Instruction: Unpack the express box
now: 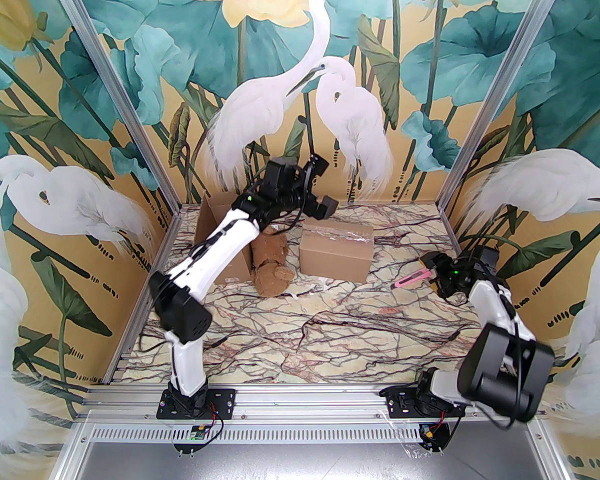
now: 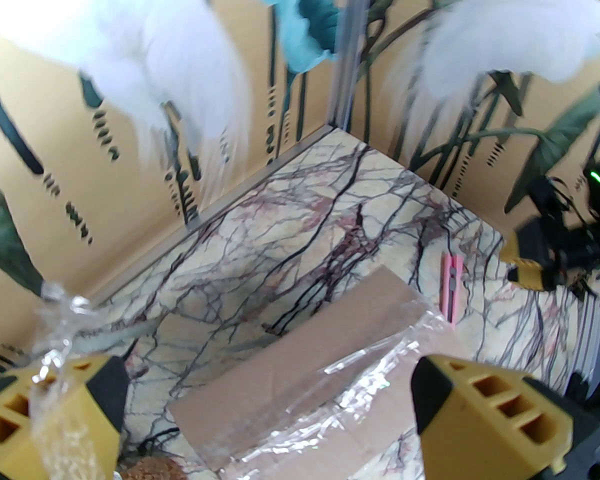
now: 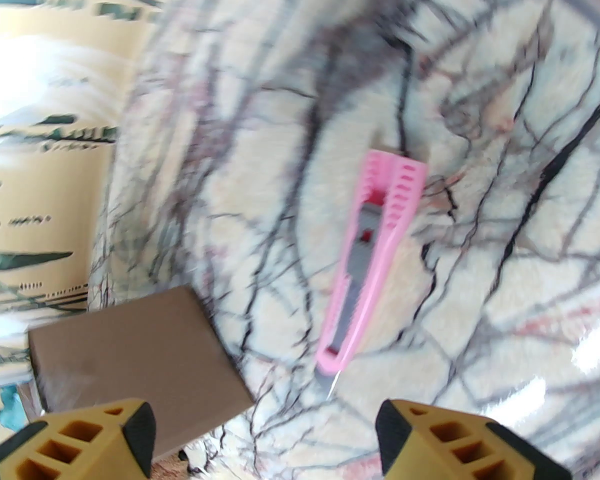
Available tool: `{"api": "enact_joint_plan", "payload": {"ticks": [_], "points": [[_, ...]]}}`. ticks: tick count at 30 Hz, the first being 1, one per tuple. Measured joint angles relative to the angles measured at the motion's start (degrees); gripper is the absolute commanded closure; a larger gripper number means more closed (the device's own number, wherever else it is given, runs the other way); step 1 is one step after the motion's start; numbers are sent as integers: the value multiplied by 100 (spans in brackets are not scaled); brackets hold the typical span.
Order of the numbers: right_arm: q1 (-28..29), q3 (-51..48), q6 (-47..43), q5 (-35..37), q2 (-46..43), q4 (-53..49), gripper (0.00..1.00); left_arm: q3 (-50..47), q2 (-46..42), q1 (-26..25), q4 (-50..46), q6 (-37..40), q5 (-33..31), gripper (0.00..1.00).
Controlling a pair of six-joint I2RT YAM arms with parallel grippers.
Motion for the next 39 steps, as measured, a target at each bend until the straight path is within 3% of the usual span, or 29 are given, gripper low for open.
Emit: {"api": "enact_joint_plan", "payload": {"ticks": [4, 11, 16, 27, 39], "points": [[918, -293, -17, 76, -621, 4, 23, 1198, 1034, 203, -922, -354, 251, 1], [2870, -590, 44, 33, -608, 404, 25, 1292, 1591, 413, -1738, -577, 920, 1], [3689, -501, 181, 92, -11, 811, 25, 1294, 1661, 487, -1982, -573, 1285, 0], [3707, 461, 138, 791, 822, 765, 24, 822, 1561, 546, -1851, -380, 2109, 3], [2914, 774, -551, 1239, 822, 105, 23, -2468, -472, 450, -1292, -487, 2520, 4]]}}
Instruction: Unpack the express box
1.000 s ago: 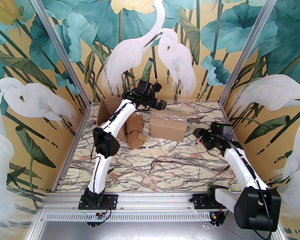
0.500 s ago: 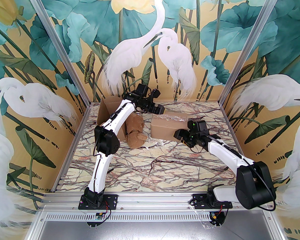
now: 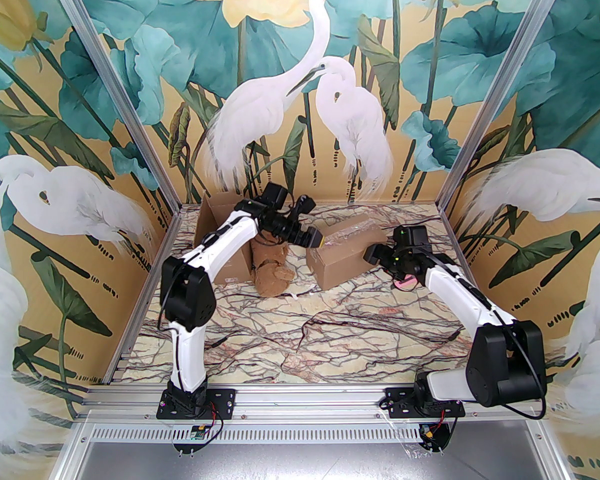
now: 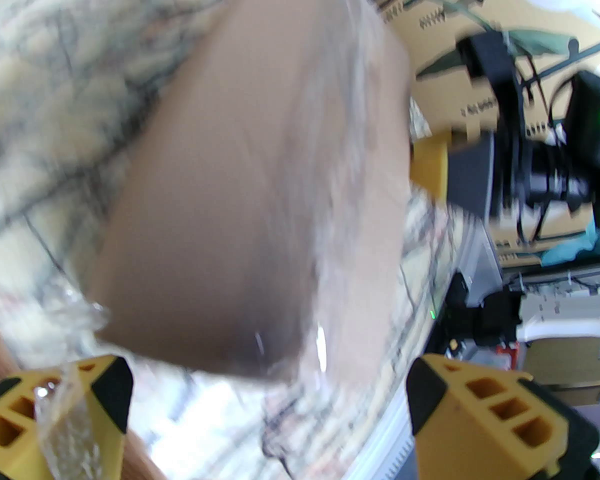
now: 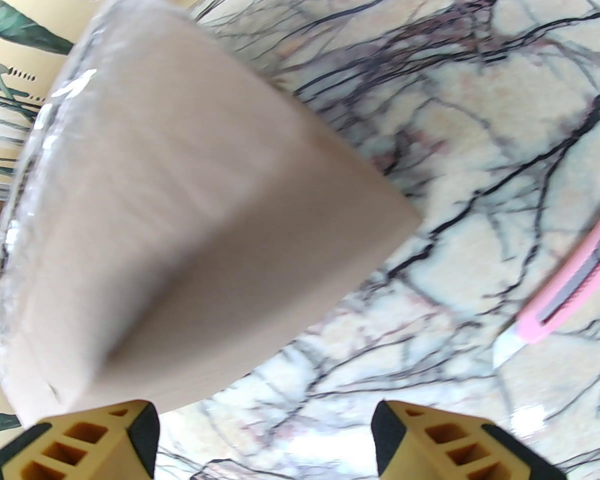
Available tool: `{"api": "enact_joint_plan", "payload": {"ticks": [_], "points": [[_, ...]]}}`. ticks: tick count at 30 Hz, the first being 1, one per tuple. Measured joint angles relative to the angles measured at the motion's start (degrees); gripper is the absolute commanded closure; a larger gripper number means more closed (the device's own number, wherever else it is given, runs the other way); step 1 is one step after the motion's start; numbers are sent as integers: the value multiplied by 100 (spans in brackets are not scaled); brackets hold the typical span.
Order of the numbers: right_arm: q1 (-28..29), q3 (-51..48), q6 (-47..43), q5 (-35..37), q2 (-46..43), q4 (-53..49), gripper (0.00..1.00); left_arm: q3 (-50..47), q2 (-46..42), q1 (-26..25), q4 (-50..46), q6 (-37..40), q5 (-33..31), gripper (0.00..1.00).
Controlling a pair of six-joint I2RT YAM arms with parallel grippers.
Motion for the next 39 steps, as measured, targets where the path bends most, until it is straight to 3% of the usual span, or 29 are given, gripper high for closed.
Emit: {"api": "enact_joint_plan", "payload": {"ticks": [3, 7, 11, 17, 21, 27, 34, 39], "points": [[-136, 50, -90, -57, 66, 4, 23, -291, -168, -205, -72, -68, -269, 4], [-203, 79, -59, -79, 111, 63, 23, -20, -258, -555, -164, -90, -1150, 3], [-201, -70, 396, -90, -103, 308, 25, 815, -264, -839, -212, 2, -2081, 1], [-168, -595, 1519, -168, -601, 935, 23, 2516, 262, -955, -385, 505, -2844, 1], [-98, -612, 1897, -151, -577, 1150, 21, 3526, 1154, -907, -566, 717, -2953, 0], [-50, -485, 1998, -179, -227, 1322, 19, 3412, 1880, -761, -914, 710, -3053, 0], [-11, 7, 1895, -243, 236, 1320, 19, 3333, 1937, -634, -938, 514, -2417, 1], [-11, 334, 1757, -345, 542, 1261, 19, 2503, 1576, -619, -765, 236, -1781, 1]]}}
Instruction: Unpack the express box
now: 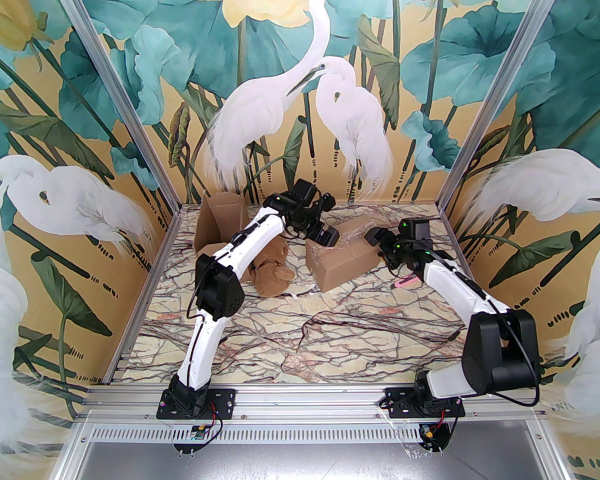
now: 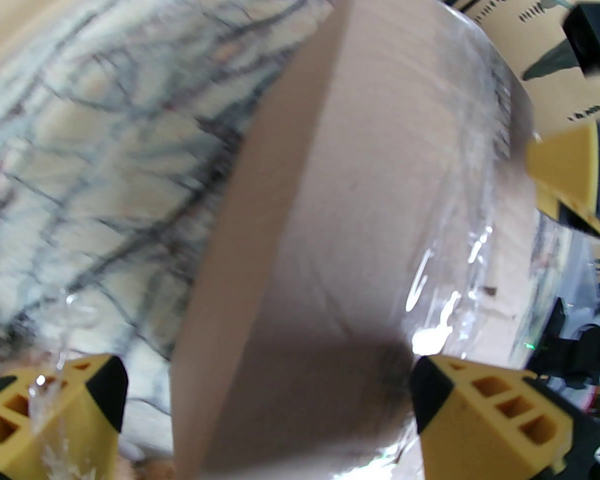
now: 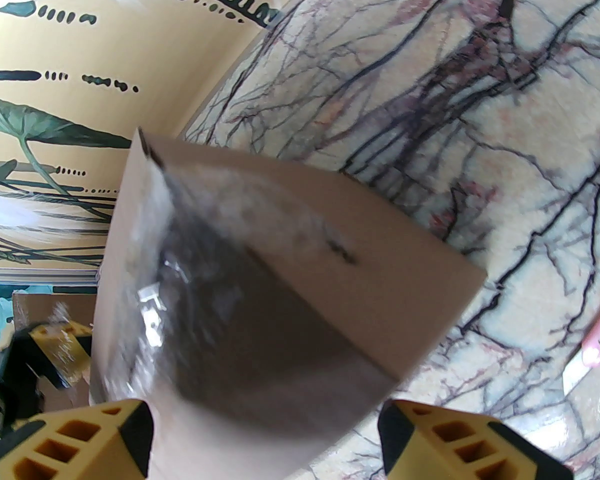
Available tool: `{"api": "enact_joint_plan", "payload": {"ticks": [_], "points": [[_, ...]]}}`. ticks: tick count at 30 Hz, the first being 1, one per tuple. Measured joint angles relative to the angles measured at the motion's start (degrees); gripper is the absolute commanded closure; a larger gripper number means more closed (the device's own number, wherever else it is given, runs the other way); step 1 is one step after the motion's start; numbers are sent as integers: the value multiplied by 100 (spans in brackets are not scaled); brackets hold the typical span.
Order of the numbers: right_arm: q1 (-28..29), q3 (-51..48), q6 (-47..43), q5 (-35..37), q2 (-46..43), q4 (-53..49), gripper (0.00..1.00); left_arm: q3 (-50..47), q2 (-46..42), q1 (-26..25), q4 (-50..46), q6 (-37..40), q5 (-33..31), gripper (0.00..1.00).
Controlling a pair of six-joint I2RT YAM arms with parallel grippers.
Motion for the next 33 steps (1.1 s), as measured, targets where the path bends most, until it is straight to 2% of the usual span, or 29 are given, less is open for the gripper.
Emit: {"api": "enact_joint_plan", "payload": {"ticks": [6, 12, 21, 27, 33], "points": [[48, 404, -173, -133, 501, -55, 20, -817, -496, -2, 57, -339, 577, 1], [216, 675, -387, -127, 632, -264, 20, -1239, -721, -7, 245, -855, 579, 1], [702, 813, -643, 221, 632, -588, 21, -804, -791, -531, 186, -999, -693, 1], [791, 876, -688, 330, 745, -590, 23, -190, -570, -765, 101, -706, -1598, 1], [822, 890, -756, 345, 831, -525, 25, -114, -240, -846, -9, -361, -2271, 0]]}}
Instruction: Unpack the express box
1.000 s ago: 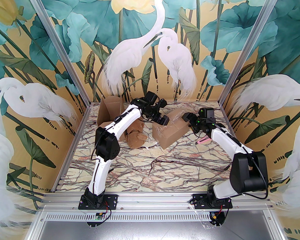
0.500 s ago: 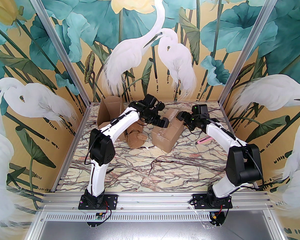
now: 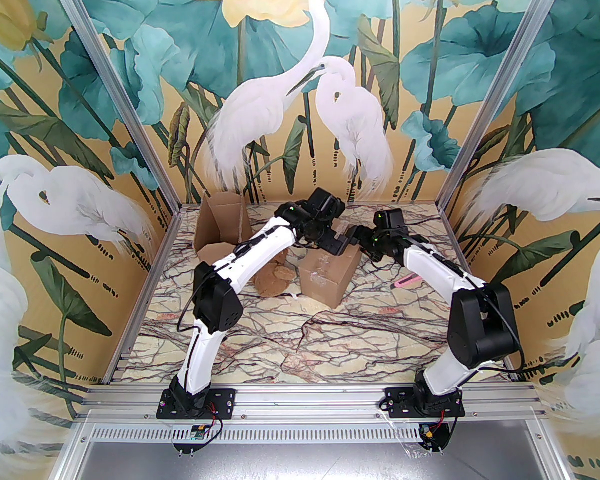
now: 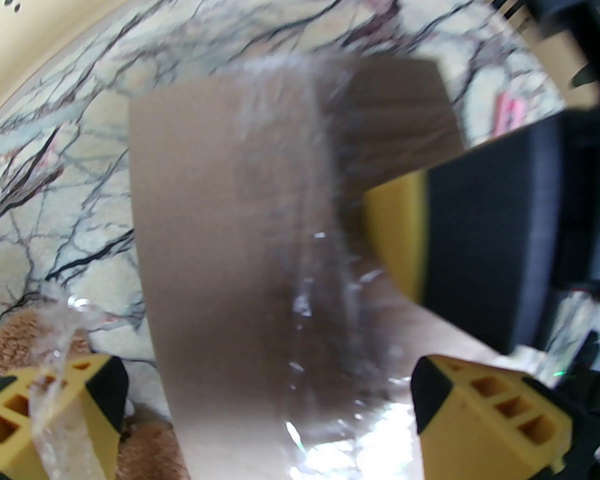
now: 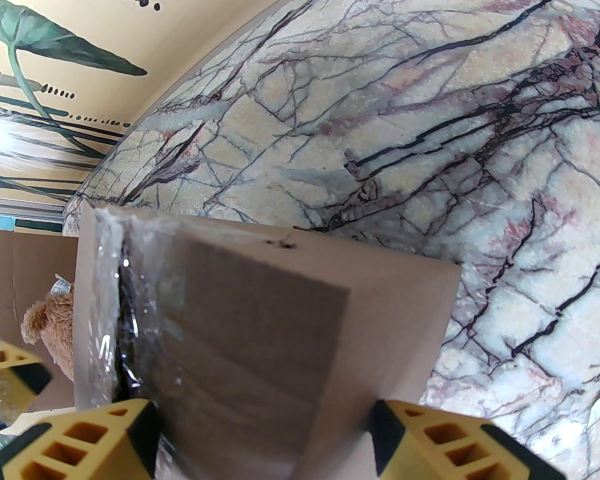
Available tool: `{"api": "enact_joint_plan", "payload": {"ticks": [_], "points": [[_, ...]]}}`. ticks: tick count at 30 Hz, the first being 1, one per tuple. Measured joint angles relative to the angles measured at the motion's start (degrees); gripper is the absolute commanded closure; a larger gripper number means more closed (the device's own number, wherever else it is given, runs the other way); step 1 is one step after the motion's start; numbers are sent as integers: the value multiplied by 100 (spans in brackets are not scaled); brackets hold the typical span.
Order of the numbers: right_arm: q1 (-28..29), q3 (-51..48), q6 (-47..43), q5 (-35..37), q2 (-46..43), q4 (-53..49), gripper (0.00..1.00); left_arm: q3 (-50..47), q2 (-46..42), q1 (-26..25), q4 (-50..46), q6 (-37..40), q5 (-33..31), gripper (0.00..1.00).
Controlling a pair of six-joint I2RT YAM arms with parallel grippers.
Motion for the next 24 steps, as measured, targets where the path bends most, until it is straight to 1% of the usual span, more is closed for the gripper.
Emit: {"api": "enact_joint_plan", "payload": {"ticks": [7, 10, 12, 15, 17, 19, 24], "points": [[15, 63, -90, 33, 87, -46, 28, -9, 59, -44, 28, 48, -160, 1], [39, 85, -140, 76, 107, -44, 29, -9, 59, -76, 28, 46, -337, 1], [50, 107, -173, 98, 136, -44, 29, -2, 59, -131, 28, 42, -564, 3], [79, 144, -210, 133, 181, -15, 30, 37, 59, -203, 17, 48, -879, 10], [92, 149, -236, 136, 192, 9, 30, 94, 61, -212, -24, 37, -997, 19], [101, 149, -262, 142, 192, 15, 30, 136, 72, -166, -83, 63, -1145, 25], [153, 192, -302, 133, 282, 105, 31, 195, 118, -31, -229, 44, -1110, 33]]}}
